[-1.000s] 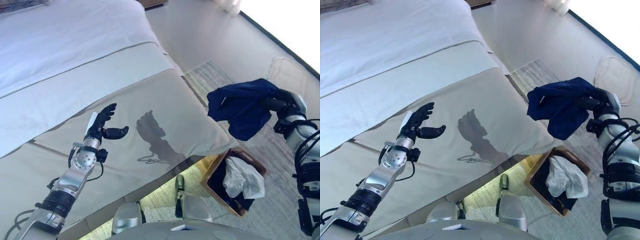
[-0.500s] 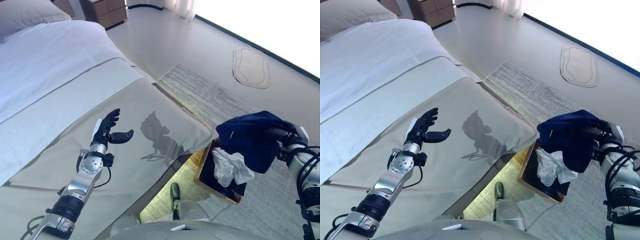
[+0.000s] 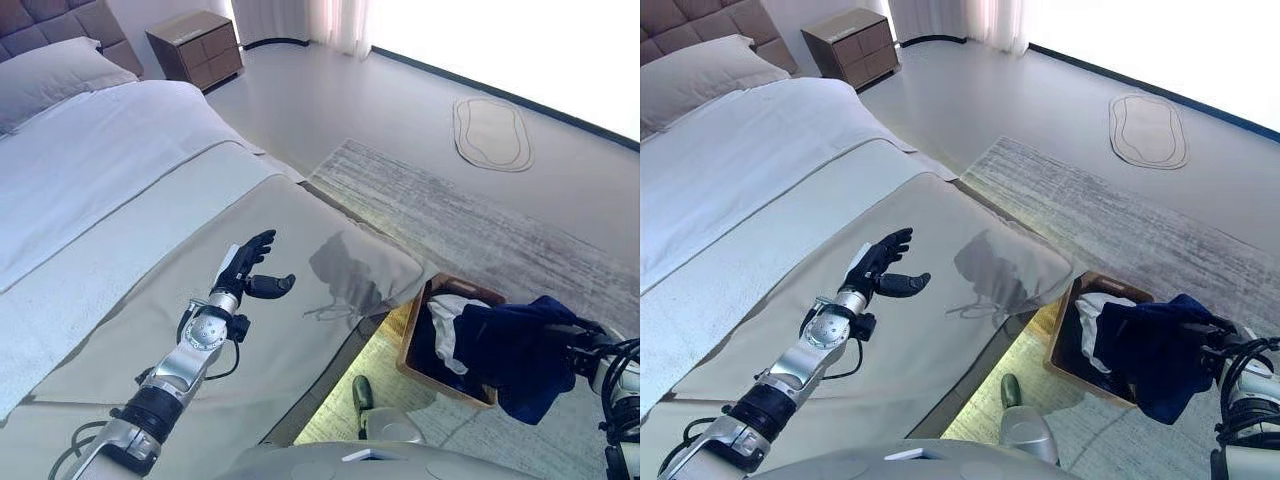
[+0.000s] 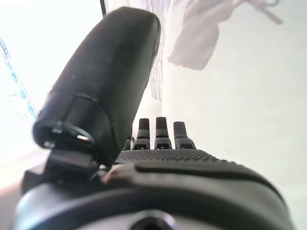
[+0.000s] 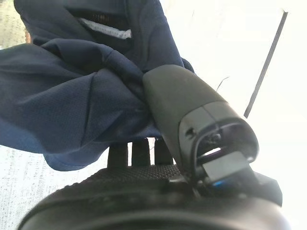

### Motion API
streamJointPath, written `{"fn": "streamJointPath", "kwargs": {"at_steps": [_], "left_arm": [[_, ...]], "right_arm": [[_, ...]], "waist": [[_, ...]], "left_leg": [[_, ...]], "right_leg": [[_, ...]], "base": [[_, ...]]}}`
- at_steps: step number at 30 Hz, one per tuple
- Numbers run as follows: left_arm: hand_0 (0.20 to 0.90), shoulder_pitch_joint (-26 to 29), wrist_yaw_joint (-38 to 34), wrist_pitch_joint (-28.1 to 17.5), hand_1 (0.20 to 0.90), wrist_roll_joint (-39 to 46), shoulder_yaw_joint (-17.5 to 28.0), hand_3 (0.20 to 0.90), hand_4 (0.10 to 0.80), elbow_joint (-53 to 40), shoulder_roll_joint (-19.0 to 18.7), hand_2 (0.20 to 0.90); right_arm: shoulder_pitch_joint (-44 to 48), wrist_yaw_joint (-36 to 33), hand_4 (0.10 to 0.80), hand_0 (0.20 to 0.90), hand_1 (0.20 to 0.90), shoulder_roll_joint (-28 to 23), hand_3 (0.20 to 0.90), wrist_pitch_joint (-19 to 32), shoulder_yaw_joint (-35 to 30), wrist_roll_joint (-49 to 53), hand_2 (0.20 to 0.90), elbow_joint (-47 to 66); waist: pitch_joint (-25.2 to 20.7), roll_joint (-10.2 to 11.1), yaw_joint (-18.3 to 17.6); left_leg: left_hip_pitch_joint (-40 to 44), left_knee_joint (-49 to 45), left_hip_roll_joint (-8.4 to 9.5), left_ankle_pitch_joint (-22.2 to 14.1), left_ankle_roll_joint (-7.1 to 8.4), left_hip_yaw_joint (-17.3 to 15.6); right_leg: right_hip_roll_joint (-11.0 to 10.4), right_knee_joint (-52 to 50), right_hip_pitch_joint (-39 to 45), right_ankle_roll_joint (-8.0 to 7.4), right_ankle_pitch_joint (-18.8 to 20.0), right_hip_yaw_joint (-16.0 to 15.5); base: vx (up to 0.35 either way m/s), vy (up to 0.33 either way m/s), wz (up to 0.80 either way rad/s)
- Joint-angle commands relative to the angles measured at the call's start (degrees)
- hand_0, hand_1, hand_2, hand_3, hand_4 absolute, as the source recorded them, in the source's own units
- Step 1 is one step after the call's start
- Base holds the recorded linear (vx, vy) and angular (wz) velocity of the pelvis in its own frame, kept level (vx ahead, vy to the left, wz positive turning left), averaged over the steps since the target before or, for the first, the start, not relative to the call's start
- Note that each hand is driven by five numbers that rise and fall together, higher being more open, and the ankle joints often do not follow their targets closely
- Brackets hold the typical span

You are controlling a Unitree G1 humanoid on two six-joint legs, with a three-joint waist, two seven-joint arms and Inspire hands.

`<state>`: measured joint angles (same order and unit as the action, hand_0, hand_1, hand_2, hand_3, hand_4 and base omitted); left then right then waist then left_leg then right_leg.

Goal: Pick up the clothes from the bed and place them into the basket

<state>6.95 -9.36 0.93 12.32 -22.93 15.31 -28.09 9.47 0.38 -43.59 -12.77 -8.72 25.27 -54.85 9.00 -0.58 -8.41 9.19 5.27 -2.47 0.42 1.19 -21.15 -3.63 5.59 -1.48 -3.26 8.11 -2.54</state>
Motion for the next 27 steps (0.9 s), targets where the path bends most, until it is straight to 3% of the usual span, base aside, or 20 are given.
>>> {"fn": "streamJointPath", "kwargs": {"at_steps": [1,5,7,8,9,27], "left_arm": [[0.900,6.35,0.09,-3.59,0.900,-0.26,-0.13,0.900,0.800,0.76,-0.20,0.900],[0.900,5.68,0.54,-3.66,0.900,0.13,-0.25,0.900,0.800,0.71,-0.02,0.900],[0.900,5.66,0.55,-3.53,0.900,0.22,-0.32,0.900,0.800,0.68,0.05,0.900],[0.900,5.55,0.67,-3.33,0.900,0.38,-0.35,0.900,0.800,0.56,0.03,0.900],[0.900,5.48,0.75,-3.41,0.900,0.44,-0.44,0.900,0.800,0.60,0.00,0.900],[0.900,4.51,0.60,-3.81,0.900,0.50,-0.22,0.900,0.800,1.42,-0.20,0.900]], "right_arm": [[8.81,-0.23,0.100,0.300,0.300,-5.81,0.200,4.00,0.80,-2.05,0.300,-1.22],[8.99,0.18,0.100,0.300,0.300,-5.87,0.200,4.34,0.87,-2.82,0.300,-2.15],[9.18,-0.21,0.226,0.408,0.408,-6.00,0.326,4.24,0.96,-2.80,0.408,-2.24],[9.01,-0.46,0.322,0.491,0.491,-5.92,0.422,4.61,0.82,-2.72,0.491,-2.14],[8.79,-0.58,0.800,0.900,0.900,-5.81,0.900,4.75,0.64,-2.74,0.900,-1.92],[9.21,-3.08,0.800,0.900,0.900,-4.96,0.900,5.24,1.15,-3.50,0.900,0.01]], "waist": [[-1.15,-0.19,0.59],[-1.10,-1.35,0.52],[-1.07,-1.60,0.49],[-1.17,-1.88,0.46],[-1.25,-1.96,0.44],[-1.95,-1.19,1.13]], "left_leg": [[-2.89,-5.80,-2.07,-4.79,2.18,6.73],[-2.76,-5.06,-1.90,-4.41,2.35,6.66],[-2.55,-4.66,-1.86,-4.26,2.40,6.62],[-2.43,-4.27,-1.80,-4.12,2.41,6.65],[-2.31,-4.06,-1.79,-4.08,2.43,6.64],[-1.84,-3.42,-1.80,-3.89,2.37,6.89]], "right_leg": [[1.36,-1.84,3.64,-0.86,-6.27,-0.63],[1.08,-1.49,3.58,-0.96,-6.13,-0.82],[1.05,-1.38,3.65,-1.01,-6.13,-0.88],[1.03,-1.33,3.64,-1.05,-6.14,-0.86],[0.99,-1.35,3.62,-1.08,-6.17,-0.95],[1.27,-1.47,3.95,-0.77,-6.29,-1.66]], "base": [[0.033,-0.010,-0.03],[0.042,0.009,0.00],[0.038,0.012,0.01],[0.041,0.008,0.02],[0.041,0.005,0.03],[0.002,0.001,0.01]]}}
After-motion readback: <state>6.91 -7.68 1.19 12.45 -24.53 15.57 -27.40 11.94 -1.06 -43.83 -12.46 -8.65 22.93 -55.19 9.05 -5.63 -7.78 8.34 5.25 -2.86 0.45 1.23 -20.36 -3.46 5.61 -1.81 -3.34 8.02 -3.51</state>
